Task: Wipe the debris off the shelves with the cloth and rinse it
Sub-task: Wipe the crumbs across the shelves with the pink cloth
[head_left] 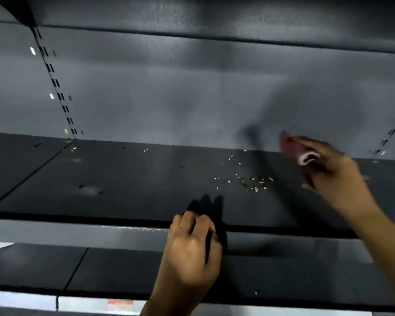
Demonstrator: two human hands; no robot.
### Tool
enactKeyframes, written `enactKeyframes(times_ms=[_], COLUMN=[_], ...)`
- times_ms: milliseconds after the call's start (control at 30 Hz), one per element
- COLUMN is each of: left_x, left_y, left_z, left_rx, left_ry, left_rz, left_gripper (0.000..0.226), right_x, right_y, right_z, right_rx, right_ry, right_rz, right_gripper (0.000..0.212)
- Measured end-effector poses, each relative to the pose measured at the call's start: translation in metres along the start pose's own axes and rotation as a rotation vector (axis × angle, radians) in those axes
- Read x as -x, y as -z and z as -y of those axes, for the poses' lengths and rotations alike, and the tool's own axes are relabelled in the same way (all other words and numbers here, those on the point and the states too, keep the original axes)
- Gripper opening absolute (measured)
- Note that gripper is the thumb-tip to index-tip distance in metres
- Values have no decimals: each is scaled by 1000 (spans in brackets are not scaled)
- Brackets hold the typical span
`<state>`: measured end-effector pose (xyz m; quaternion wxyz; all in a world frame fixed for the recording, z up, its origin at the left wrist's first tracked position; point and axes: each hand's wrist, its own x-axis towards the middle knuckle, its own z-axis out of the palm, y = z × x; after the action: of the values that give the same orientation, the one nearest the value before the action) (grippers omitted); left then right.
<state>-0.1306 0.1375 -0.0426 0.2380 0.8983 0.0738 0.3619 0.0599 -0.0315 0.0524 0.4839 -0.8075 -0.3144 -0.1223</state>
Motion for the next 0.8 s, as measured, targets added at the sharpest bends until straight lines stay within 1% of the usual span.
enactKeyframes(times_ms=[33, 67, 100, 133, 167, 200, 233, 267, 367, 433, 500, 567, 600, 667, 700, 767, 800], left_x=[0, 0, -1, -1, 0, 0, 0, 0, -2, -2, -2, -3, -4, -6, -7, -8, -8], left_y=[0, -1, -2, -3, -5, -7, -9, -11, -16, -16, -15, -14, -14, -14, -16, -19, -20], left_z=[1, 2, 3, 3, 2, 2, 1, 0, -2, -1, 3, 8, 10, 11, 10, 9, 7], left_rx=[-5, -13, -18, -23, -26, -29, -31, -32, -49, -53, -40, -24, -10, -4, -18, -46, -58], left_ry=[-4, -5, -5, -3, 1, 6, 15, 24, 35, 16, -27, -62, -80, -101, -104, -101, -103], left_rz=[0, -3, -10, -20, -32, -46, -62, -79, -120, -118, -101, -92, -93, -108, -127, -166, -186], left_gripper=[14, 15, 16, 16, 17, 18, 19, 19, 18, 17, 9, 2, 3, 3, 10, 21, 23], right_x=[-2, -4, -3, 0, 4, 8, 12, 13, 5, 0, -4, -9, -13, -24, -29, -36, -37], right_y=[16, 30, 40, 44, 42, 36, 24, 9, -56, -98, -126, -125, -115, -76, -52, -1, 21], right_z=[-17, -38, -56, -72, -83, -93, -94, -88, -56, -30, -7, 7, 9, 1, -11, -48, -74], right_rx=[155, 379, 583, 720, 795, 846, 886, 922, 843, 723, 538, 295, 217, 163, 141, 173, 231], right_ry=[-66, -134, -225, -330, -435, -500, -492, -429, -293, -228, -152, -110, -83, 5, 9, -133, -248], right_rz=[-26, 19, 114, 202, 259, 285, 296, 315, 397, 432, 480, 462, 410, 237, 129, -24, -44], right_gripper=[53, 53, 49, 47, 49, 52, 54, 56, 62, 61, 56, 57, 57, 52, 48, 38, 32])
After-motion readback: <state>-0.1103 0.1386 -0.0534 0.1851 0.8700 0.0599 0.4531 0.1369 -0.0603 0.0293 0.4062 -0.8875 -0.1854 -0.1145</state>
